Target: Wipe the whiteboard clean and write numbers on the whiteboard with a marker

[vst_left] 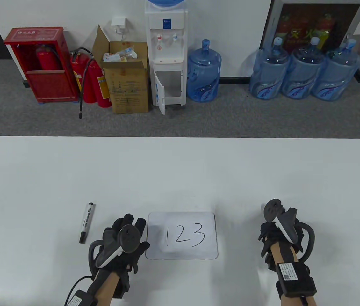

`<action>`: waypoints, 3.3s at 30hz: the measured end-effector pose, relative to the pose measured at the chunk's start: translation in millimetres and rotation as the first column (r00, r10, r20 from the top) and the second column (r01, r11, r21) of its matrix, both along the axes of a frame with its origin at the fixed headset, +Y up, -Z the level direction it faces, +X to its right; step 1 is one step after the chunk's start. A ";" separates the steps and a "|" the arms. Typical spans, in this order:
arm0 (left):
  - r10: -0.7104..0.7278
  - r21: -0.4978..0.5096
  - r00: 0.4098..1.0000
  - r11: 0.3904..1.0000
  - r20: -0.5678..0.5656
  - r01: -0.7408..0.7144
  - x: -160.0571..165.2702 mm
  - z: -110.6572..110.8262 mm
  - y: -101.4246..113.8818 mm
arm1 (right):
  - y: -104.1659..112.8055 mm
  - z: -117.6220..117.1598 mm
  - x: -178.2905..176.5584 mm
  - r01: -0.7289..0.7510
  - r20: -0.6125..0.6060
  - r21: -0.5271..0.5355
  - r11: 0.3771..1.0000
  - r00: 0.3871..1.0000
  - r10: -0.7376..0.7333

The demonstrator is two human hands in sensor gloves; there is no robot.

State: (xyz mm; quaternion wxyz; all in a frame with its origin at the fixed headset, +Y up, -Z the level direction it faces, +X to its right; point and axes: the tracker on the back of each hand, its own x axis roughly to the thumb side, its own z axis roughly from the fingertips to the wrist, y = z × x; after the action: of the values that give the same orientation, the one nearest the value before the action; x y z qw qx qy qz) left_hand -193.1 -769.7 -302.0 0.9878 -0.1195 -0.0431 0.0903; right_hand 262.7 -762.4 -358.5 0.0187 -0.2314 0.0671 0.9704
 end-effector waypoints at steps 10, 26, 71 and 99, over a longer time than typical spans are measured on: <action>-0.060 -0.053 0.997 0.997 0.046 0.062 24.2 -4.8 -10.9 | -0.8 -3.1 -2.6 0.002 0.009 0.002 1.000 1.000 -0.002; -0.119 -0.176 0.991 0.976 0.064 0.129 30.7 -9.9 -22.8 | 14.9 -7.2 -21.9 0.112 -0.093 0.094 0.989 0.990 -0.104; -0.109 -0.182 0.993 0.976 0.052 0.117 30.8 -10.0 -21.6 | 3.0 45.6 -257.4 0.073 -0.719 0.029 0.997 0.694 -0.029; -0.109 -0.181 0.993 0.976 0.049 0.116 31.5 -10.4 -21.7 | 3.8 22.5 -209.9 -0.021 -0.566 0.035 0.999 0.823 0.037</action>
State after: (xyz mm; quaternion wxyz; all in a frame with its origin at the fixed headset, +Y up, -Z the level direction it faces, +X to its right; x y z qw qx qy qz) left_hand -161.7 -791.4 -312.4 0.9750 -0.2142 -0.0466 0.0353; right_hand 52.8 -758.7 -335.9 -0.0138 0.0664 0.0528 0.9963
